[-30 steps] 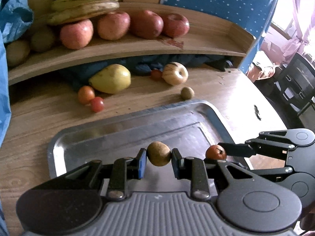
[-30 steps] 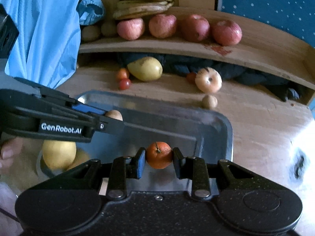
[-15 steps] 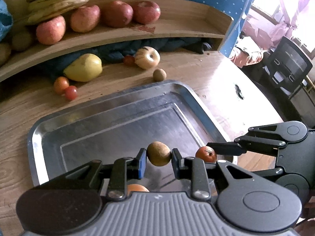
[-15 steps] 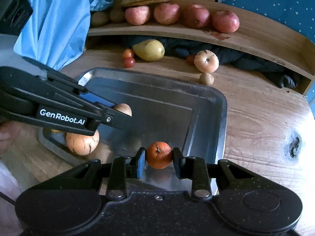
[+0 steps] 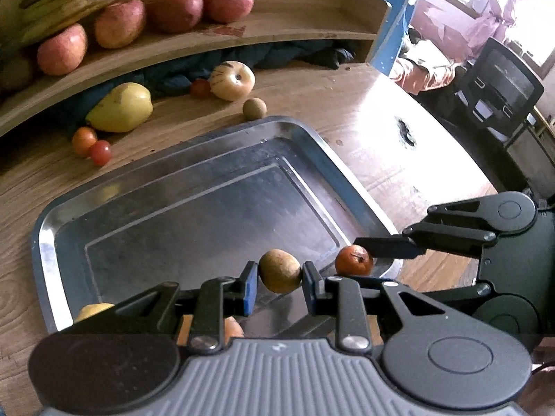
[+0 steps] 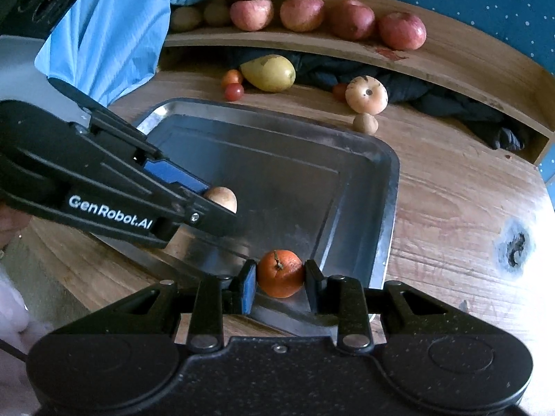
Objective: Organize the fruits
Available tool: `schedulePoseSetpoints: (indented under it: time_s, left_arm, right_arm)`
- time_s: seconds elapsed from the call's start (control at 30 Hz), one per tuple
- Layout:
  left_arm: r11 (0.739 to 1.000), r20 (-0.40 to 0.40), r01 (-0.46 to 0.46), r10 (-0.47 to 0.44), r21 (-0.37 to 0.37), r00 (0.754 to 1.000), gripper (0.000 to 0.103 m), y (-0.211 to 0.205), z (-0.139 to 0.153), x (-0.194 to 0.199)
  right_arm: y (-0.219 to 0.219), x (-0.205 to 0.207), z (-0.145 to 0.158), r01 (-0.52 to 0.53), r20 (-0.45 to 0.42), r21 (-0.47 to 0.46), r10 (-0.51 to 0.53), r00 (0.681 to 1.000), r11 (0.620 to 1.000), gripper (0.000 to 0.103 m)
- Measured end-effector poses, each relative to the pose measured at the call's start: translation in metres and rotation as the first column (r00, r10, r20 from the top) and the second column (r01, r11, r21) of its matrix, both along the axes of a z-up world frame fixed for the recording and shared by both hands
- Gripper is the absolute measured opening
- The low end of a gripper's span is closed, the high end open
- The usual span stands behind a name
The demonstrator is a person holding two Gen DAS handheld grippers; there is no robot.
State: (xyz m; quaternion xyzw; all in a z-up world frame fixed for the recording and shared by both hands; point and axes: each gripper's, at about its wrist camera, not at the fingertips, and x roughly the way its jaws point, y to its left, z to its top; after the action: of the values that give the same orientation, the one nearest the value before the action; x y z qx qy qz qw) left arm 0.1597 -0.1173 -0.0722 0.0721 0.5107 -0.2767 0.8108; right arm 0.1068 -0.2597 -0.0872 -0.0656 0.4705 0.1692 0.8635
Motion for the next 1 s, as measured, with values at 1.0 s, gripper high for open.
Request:
schedulePoseSetpoints:
  time_s: [1.0]
  left_arm:
    - [0.998, -0.037, 0.004, -0.001, 0.069, 0.999, 0.03, 0.005, -0.007, -0.002]
  right_arm:
    - [0.01, 0.008, -0.01, -0.077, -0.02, 0.018, 0.077, 0.997, 0.997, 0.031]
